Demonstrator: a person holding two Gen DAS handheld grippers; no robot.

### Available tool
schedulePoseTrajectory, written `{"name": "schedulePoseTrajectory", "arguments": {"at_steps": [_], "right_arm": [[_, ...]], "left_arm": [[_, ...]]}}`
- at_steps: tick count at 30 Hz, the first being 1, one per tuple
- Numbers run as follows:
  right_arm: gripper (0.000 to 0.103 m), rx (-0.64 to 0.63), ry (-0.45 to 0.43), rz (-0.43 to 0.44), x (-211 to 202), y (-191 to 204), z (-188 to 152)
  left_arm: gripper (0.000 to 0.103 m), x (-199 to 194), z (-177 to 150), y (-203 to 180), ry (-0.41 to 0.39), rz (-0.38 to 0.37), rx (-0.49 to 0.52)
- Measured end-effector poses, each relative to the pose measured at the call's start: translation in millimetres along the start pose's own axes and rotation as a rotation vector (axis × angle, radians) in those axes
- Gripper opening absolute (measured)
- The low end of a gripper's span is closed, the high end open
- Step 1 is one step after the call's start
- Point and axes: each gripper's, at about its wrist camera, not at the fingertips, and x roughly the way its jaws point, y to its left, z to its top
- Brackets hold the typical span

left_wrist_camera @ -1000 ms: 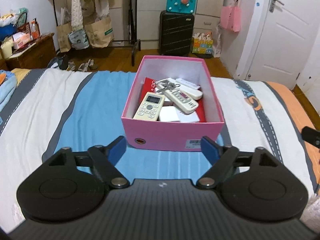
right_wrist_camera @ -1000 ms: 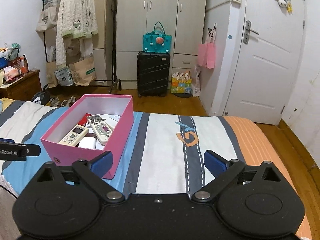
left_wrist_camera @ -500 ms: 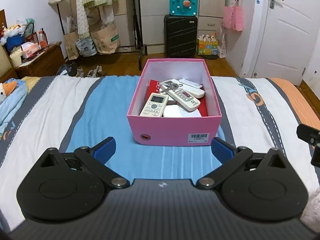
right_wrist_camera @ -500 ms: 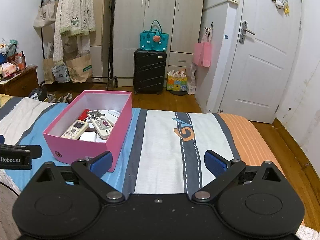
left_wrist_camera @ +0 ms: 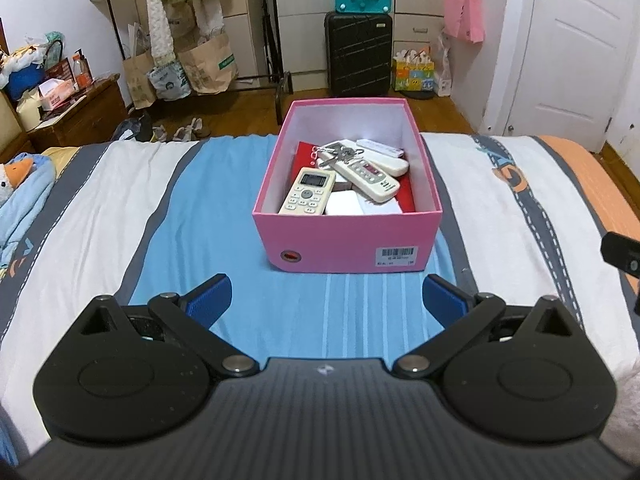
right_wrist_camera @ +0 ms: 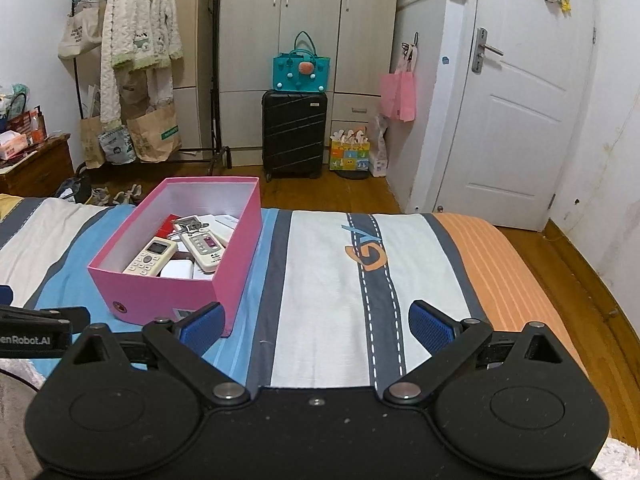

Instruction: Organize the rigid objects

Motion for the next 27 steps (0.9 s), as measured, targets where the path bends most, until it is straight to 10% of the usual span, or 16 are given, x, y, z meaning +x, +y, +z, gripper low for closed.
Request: {"name": "schedulePoseTrajectory", "arguments": {"at_steps": [27], "right_arm": [[0.100,0.003,0.015,-0.007,4,-2,-1]], "left_arm": [[0.103,14,-3,0,0.092,0.020,0.011]]}}
